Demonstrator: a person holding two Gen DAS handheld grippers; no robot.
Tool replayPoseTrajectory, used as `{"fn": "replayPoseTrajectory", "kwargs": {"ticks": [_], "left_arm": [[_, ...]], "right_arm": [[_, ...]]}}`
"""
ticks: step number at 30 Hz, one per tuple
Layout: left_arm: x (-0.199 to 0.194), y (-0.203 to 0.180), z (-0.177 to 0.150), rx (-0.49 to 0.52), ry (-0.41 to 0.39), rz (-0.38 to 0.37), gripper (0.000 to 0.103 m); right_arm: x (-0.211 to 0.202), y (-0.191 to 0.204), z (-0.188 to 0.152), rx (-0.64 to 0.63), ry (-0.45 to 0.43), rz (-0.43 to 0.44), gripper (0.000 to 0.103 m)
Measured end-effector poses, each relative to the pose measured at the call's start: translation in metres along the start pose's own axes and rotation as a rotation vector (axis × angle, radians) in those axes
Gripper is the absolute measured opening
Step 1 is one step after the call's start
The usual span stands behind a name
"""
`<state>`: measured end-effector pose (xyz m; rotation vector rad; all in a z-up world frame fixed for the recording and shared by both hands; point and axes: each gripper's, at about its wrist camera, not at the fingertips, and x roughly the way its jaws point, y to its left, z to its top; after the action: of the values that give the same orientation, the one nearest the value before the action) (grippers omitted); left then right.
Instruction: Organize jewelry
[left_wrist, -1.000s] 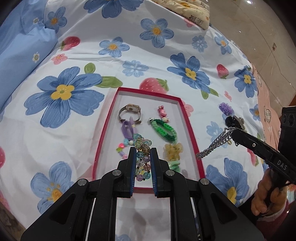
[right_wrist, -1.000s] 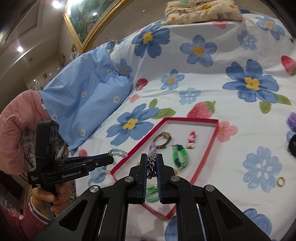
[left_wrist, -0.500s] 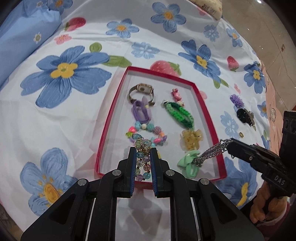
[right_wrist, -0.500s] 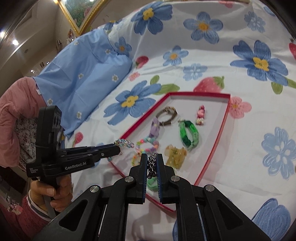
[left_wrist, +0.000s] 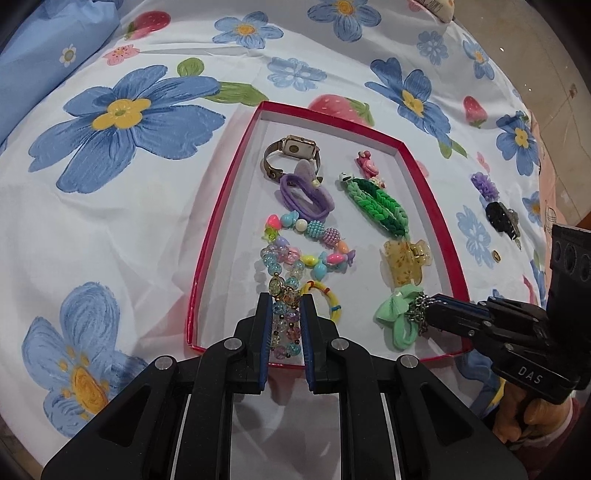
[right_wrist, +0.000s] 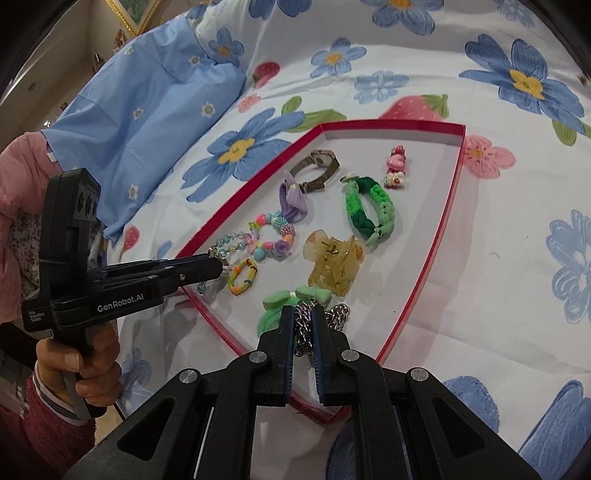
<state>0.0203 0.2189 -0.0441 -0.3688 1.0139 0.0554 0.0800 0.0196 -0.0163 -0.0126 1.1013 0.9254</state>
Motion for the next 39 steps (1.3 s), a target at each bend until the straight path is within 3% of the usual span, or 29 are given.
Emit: {"fn": "replayPoseTrajectory", "kwargs": {"ticks": [11, 19, 25, 33, 39], "left_arm": [[0.005, 0.000, 0.003, -0.001, 0.013, 0.017, 0.014], [0.005, -0.002, 0.004, 0.002, 0.010, 0.034, 0.028], [0.005, -0.003, 0.005, 0.002, 0.011, 0.039, 0.033], [-0.002, -0.005, 0.006, -0.005, 0.001, 0.043, 0.063], [-0.013, -0.007, 0.003, -0.017, -0.014, 0.048, 0.069]], "right_arm": [[0.005, -0.003, 0.004, 0.017, 0.020, 0.020, 0.011], [0.005, -0.004, 0.005, 0.030, 0.015, 0.034, 0.014], [-0.001, -0.006, 0.005, 0.047, -0.004, 0.040, 0.026], [-0.015, -0.009, 0.008, 0.076, -0.048, 0.053, 0.045], [-0.033, -0.008, 0.013, 0.084, -0.117, 0.060, 0.050]]}}
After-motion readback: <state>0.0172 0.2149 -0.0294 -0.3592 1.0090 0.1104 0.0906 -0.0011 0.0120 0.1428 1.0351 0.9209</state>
